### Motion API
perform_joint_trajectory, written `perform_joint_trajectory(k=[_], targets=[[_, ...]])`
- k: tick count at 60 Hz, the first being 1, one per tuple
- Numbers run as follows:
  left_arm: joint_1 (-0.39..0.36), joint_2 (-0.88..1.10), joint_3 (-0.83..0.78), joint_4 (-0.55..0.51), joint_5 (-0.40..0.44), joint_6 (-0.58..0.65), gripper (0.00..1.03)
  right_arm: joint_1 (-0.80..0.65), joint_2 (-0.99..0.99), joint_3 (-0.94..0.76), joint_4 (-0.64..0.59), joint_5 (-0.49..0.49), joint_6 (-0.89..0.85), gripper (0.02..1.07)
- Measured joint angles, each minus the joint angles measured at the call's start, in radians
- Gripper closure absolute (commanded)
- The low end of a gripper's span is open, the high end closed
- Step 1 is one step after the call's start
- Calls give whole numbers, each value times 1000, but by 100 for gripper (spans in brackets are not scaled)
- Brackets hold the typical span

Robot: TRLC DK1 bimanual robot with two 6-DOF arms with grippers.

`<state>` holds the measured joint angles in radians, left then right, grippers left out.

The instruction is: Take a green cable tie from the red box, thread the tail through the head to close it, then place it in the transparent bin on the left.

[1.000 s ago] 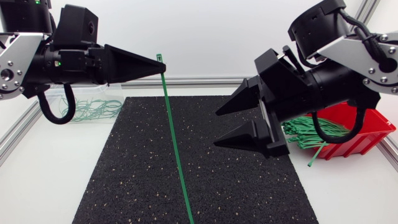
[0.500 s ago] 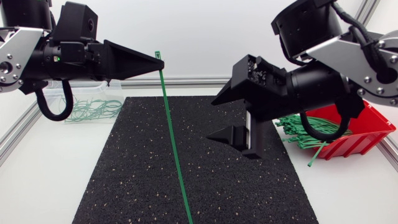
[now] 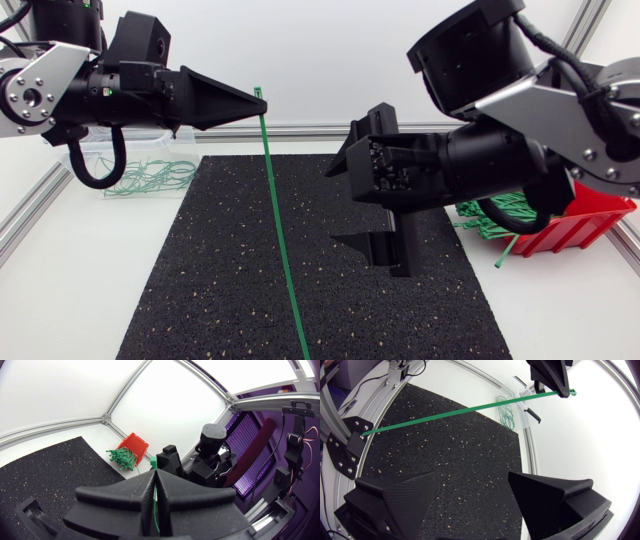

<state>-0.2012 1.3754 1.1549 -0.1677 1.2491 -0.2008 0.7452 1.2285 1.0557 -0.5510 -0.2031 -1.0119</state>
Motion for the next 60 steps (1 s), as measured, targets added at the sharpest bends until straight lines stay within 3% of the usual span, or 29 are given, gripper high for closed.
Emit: perform_joint_trajectory(k=[15,22,31,43,48,55,60], targets=[[0,11,5,0,0,0,100,51,-11,-30,59,172,-45,7],[7,16,5,0,0,0,100,51,-4,-30,23,194,-59,7],[10,20,6,0,0,0,100,74,4,-70,82,256,-68,7],[10,44,23,-27,0,1,100,132,-63,-346,552,344,-212,7],[9,56,32,-35,2,3,100,151,-86,-406,626,365,-278,7],[8,64,34,-39,13,3,100,164,-87,-470,844,372,-395,6],[8,66,35,-43,38,4,100,170,-87,-488,907,373,-470,6]])
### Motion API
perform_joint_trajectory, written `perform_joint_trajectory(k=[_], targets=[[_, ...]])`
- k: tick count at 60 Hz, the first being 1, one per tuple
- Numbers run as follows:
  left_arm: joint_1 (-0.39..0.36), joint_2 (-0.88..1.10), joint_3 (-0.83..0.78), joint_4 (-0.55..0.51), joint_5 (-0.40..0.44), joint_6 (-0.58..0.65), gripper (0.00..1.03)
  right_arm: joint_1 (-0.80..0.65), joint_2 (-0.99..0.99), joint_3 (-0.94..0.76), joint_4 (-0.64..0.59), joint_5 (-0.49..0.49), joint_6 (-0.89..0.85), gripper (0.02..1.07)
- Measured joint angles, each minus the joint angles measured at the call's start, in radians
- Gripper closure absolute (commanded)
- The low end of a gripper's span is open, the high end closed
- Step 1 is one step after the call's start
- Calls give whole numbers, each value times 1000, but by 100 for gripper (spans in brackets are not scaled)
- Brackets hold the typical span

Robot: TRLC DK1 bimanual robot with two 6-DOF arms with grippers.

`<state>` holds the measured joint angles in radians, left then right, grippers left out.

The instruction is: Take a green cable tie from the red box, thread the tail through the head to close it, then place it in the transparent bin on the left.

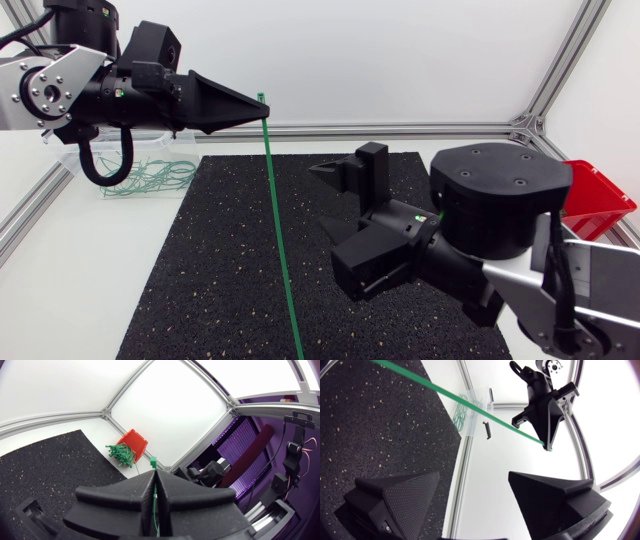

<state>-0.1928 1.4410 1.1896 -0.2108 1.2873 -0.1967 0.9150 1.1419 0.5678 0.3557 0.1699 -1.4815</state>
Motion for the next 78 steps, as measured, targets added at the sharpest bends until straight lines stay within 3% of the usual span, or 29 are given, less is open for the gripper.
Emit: perform_joint_trajectory(k=[16,32,49,54,64,78], targets=[[2,17,1,-10,51,64,100,1,70,-37,198,-54,-183,6],[19,63,1,-14,60,108,100,-29,101,-146,314,-332,-332,6],[28,92,1,-18,63,146,100,-47,190,-227,596,-433,-433,6],[28,100,1,-18,63,149,100,-48,206,-252,614,-469,-455,6],[28,105,1,-18,63,149,100,-98,213,-262,619,-647,-517,6],[27,106,1,-18,63,150,100,-125,234,-262,620,-768,-535,6]])
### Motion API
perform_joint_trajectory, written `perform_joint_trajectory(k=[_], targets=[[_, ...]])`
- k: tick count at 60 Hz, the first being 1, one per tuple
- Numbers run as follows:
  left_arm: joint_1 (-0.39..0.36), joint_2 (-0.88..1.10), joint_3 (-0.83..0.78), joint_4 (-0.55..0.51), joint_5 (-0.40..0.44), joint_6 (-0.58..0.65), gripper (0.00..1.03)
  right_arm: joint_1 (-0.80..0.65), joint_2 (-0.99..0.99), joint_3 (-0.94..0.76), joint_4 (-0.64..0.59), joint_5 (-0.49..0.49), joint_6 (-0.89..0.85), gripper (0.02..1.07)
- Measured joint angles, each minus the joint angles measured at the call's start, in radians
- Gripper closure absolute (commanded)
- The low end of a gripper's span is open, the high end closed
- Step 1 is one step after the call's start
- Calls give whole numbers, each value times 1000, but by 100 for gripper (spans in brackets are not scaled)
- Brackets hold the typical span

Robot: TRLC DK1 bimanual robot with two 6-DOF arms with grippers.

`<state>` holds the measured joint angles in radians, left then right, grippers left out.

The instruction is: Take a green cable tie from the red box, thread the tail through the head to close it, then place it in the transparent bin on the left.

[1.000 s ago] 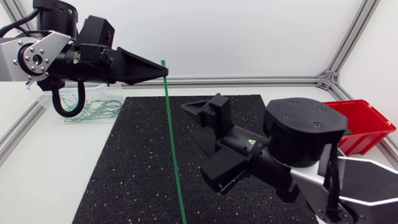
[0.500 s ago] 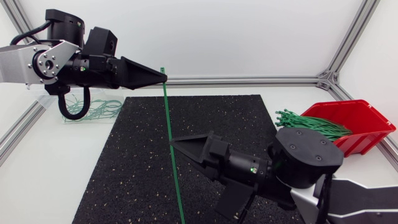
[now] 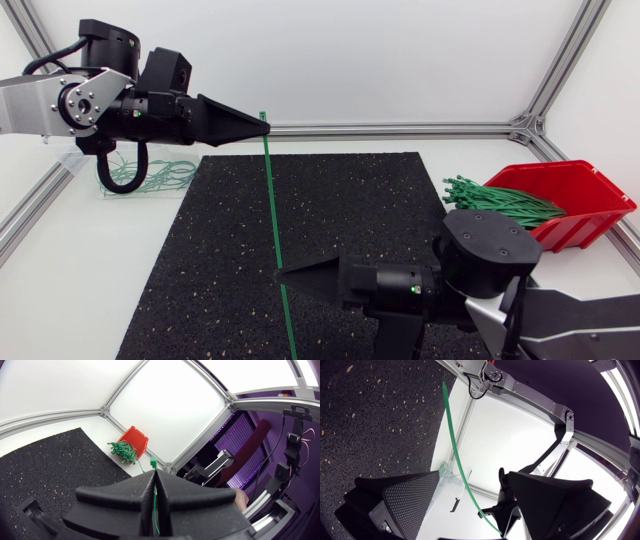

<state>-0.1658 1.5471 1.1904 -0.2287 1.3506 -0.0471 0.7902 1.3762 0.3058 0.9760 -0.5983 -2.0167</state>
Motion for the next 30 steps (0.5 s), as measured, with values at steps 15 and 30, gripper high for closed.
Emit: perform_joint_trajectory(k=[15,30], targets=[[-4,6,0,-1,0,0,100,-14,3,0,-6,-90,8,6],[-11,8,0,-3,0,0,100,-4,5,-13,-7,-94,18,7]])
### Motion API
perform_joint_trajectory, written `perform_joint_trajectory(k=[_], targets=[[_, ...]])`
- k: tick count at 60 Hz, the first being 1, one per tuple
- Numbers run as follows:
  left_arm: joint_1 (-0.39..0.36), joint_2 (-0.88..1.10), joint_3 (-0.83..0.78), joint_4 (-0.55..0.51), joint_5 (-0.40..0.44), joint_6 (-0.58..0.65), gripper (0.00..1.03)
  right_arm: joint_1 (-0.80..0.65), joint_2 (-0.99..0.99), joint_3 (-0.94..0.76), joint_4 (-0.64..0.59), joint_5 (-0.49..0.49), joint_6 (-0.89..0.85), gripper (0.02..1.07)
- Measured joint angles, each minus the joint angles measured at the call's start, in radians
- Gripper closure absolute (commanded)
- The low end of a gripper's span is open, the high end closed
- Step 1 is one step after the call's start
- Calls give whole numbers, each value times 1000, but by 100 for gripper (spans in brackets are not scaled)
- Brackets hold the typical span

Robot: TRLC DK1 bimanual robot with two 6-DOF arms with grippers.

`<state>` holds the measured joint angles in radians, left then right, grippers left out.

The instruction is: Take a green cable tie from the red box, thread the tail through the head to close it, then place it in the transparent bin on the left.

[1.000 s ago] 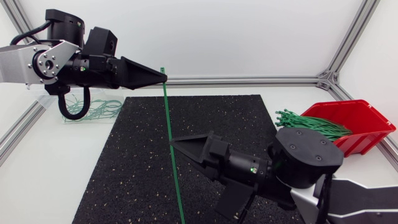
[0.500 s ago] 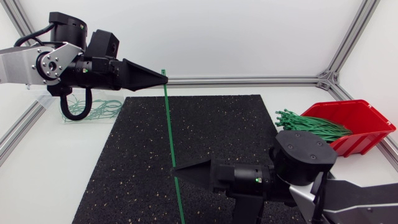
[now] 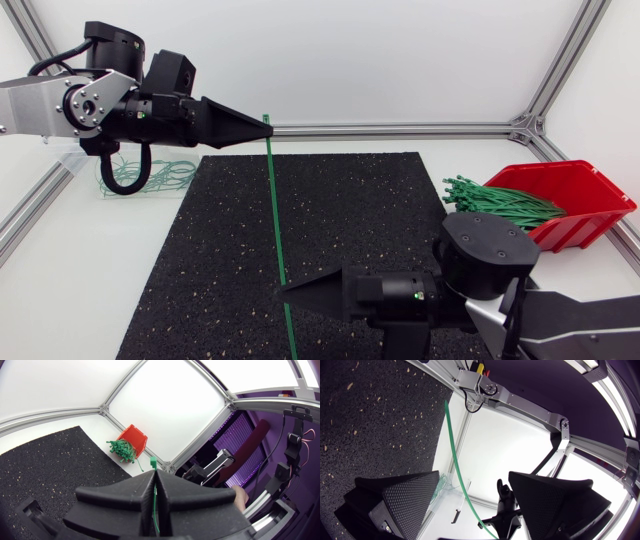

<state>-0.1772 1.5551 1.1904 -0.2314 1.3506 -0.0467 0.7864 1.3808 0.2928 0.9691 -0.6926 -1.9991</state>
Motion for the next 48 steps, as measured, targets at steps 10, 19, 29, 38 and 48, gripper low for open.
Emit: perform_joint_trajectory(k=[10,19,29,38,48], targets=[[-1,12,0,0,0,1,100,26,20,-4,3,-11,-22,12],[2,24,0,0,0,7,100,42,41,-36,3,-15,-29,23],[6,25,0,0,0,18,100,43,63,-47,4,-14,-30,45],[6,25,0,0,0,22,100,43,70,-47,5,-15,-37,59],[6,25,0,0,0,22,100,43,73,-47,7,-9,-44,83]])
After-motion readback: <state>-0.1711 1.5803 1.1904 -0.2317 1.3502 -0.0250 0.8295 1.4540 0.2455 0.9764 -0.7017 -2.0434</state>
